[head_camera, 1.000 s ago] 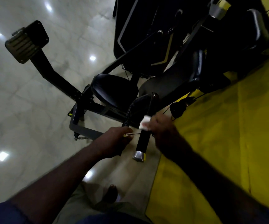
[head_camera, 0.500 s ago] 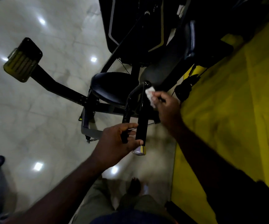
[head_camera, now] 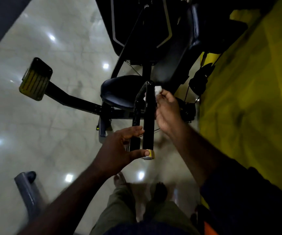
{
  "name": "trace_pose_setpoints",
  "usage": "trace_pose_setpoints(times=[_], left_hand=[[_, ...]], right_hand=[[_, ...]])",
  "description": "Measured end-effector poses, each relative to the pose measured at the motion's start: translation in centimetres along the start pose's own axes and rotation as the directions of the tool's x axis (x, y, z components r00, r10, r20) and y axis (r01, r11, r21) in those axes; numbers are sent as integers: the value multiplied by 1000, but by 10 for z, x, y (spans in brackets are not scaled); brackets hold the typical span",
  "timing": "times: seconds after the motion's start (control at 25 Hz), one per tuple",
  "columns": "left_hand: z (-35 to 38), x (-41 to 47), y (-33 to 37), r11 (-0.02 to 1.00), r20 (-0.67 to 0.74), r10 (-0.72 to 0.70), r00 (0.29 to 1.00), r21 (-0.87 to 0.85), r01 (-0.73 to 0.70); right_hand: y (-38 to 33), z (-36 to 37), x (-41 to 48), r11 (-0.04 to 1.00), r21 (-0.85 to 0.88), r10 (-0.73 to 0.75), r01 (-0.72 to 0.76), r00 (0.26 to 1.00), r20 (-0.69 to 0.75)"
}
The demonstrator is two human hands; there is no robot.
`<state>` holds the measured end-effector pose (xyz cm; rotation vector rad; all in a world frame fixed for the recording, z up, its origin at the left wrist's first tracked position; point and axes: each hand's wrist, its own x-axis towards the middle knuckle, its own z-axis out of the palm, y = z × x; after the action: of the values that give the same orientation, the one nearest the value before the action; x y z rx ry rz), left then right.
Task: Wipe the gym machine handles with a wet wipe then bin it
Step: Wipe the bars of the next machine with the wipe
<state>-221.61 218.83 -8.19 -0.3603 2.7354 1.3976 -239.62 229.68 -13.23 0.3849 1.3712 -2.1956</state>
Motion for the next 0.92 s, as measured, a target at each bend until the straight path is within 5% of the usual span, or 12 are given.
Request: trace_pose_setpoints(times=[0.32,0.4,0.48,0.56,0.64,0.68,0.76,0.84,0.92], left_hand=[[3,1,-6,1000,-52,-4,999,24,6],[6,-2,-13,998,-86,-40,996,-60,35],[9,-3,-16,984,-71,-112,991,-146,101],[11,-4,-21,973,-34,-122,992,-200,113],[11,-5,-22,966,-8,-75,997,-249,70],[10,-5,-22,968,-1,-40,999,-248,38],[7,-3,-27,968,-7,24,1000,-250,-25],[6,3,-31,969,-26,51,998,-242,-56],[0,10,-41,971,-61,59,996,-230,-72]], right_hand=[[47,-63,-139,968,7,250,-253,961,115],[54,-72,-150,978,-82,201,-194,976,89],[42,-67,-129,947,-319,-29,46,998,59],[14,-45,-100,735,-597,-299,322,944,142],[-11,-32,-69,274,-777,-481,567,780,399],[-19,-27,-55,17,-770,-445,638,694,566],[-27,-21,-35,-297,-613,-106,732,613,783],[-39,-21,-41,-347,-523,218,778,610,762],[-54,-5,-50,-382,-343,421,858,492,762]])
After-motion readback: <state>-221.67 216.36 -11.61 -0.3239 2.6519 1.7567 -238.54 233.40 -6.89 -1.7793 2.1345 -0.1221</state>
